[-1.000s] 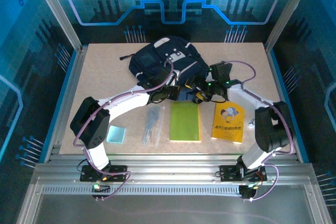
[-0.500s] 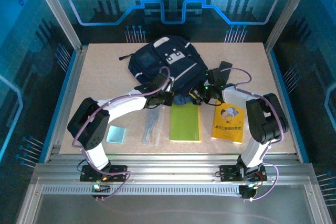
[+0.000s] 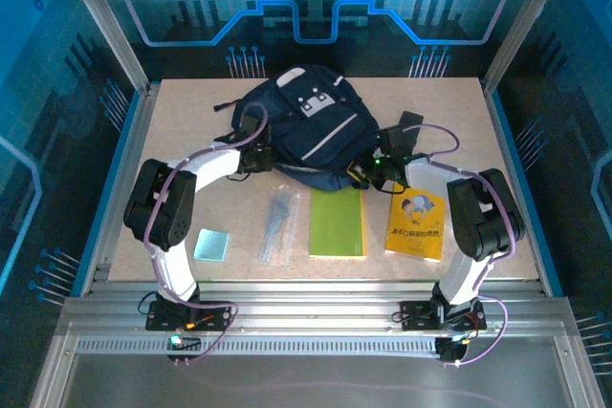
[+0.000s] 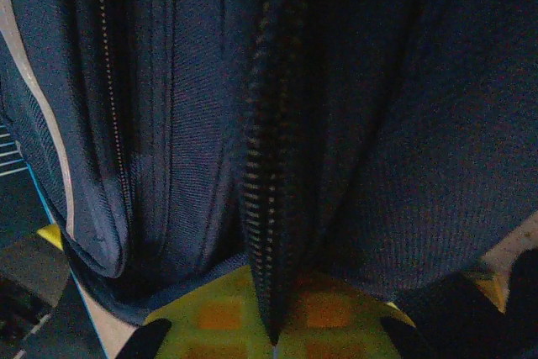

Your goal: Pack the student bag

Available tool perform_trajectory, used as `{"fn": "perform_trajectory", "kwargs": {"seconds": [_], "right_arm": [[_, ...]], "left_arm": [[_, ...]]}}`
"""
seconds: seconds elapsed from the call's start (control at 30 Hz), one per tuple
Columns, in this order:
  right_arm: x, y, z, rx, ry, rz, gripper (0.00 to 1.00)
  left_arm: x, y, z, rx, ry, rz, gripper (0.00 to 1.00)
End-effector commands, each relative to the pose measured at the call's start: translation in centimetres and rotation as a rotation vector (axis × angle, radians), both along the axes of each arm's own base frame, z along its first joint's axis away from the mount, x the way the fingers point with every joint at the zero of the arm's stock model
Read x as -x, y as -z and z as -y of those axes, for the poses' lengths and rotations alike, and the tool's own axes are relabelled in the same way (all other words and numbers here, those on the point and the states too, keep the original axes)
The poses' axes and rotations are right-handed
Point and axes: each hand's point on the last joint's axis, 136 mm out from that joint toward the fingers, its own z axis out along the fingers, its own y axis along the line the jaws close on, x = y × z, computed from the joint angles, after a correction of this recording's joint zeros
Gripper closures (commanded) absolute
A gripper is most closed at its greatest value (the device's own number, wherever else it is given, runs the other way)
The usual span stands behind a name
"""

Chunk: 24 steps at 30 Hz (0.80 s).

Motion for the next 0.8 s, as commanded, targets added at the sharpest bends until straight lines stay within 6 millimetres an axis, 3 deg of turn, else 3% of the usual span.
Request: {"fn": "perform_trajectory", "kwargs": {"seconds": [0.0, 0.07, 0.13, 0.2, 0.23, 0.37, 0.5, 0.63, 0.77], "right_arm": [[-1.1, 1.1, 2.8, 0.084, 0.054, 0.013, 1.00], [-1.8, -0.4, 1.3, 0.024, -0.015, 0.064, 1.00], [-2.4, -2.6, -0.5, -0.032, -0.101, 0.124, 1.00], [-2.4, -4.7, -1.4, -0.062, -0.168, 0.165, 0.90], [-2.2, -5.5, -1.6, -0.067, -0.187, 0.181, 0.87], [-0.8, -8.9, -0.7, -0.006, -0.252, 0.231, 0.44], [1.7, -9.8, 1.9, 0.151, -0.287, 0.208, 0.31], [5.1, -8.7, 3.8, 0.227, -0.305, 0.140, 0.27], [8.5, -6.6, 4.6, 0.244, -0.328, 0.052, 0.27]], "left_arm": [[-0.8, -2.1, -5.2, -0.111, -0.163, 0.024, 1.00], [-1.0, -2.9, -4.9, -0.095, -0.157, 0.041, 0.99], [-0.8, -3.7, -4.1, -0.049, -0.139, 0.050, 0.75], [-0.5, -4.8, -3.1, -0.019, -0.116, 0.068, 0.48], [-0.3, -5.3, -2.6, -0.016, -0.101, 0.077, 0.42], [0.8, -7.9, -0.2, -0.025, -0.035, 0.129, 0.22], [2.4, -9.3, 4.1, 0.076, 0.055, 0.137, 0.20], [4.7, -9.7, 7.7, 0.131, 0.126, 0.114, 0.24], [7.8, -8.7, 11.9, 0.318, 0.178, 0.034, 0.34]]}}
